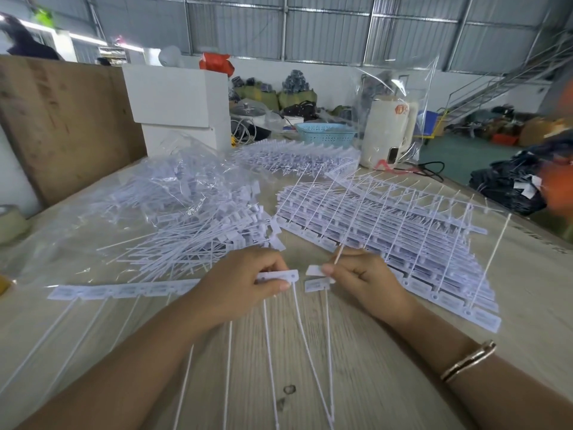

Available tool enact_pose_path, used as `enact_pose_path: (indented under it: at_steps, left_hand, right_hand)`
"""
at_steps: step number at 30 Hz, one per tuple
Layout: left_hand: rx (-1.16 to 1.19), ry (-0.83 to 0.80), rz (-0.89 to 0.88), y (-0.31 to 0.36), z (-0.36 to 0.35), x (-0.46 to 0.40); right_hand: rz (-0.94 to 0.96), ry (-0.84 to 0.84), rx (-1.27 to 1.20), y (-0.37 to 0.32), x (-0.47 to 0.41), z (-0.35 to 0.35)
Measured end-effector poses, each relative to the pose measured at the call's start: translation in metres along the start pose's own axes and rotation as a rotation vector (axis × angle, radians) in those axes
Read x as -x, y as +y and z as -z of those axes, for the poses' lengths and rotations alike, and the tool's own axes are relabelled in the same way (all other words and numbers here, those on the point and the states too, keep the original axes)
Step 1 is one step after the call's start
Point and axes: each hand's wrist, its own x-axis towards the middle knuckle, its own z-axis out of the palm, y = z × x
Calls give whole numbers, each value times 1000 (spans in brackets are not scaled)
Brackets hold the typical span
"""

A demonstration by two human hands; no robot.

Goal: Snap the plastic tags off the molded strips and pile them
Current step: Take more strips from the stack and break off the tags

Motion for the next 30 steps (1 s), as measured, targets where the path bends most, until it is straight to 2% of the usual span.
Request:
enact_pose_path:
  at_steps: [3,5,9,14,18,22,26,30]
  left_hand:
    - [18,30,-3,-3,3,0]
    - [43,35,8,-4,4,0]
    - [3,-20,4,-5,1,2]
    - [62,-89,86,-7,0,3]
    - [85,-107,126,-8,2,3]
    - [77,-106,108,-4,0,2]
    - [69,-28,63,3,-7,-1]
    - [92,-9,52,6,-10,-1]
  right_hand:
    - [-56,72,-48,4,1,9]
    - [-52,60,-7,4,2,13]
    - [-8,-32,97,12,3,8]
    - [-68,-179,62,17,5,10]
    - [-93,-183,83,11,4,9]
    - [43,-91,168,4,2,8]
    - [211,-119,450,-7,2,-1]
    - [333,-8,599,-7,-1,-1]
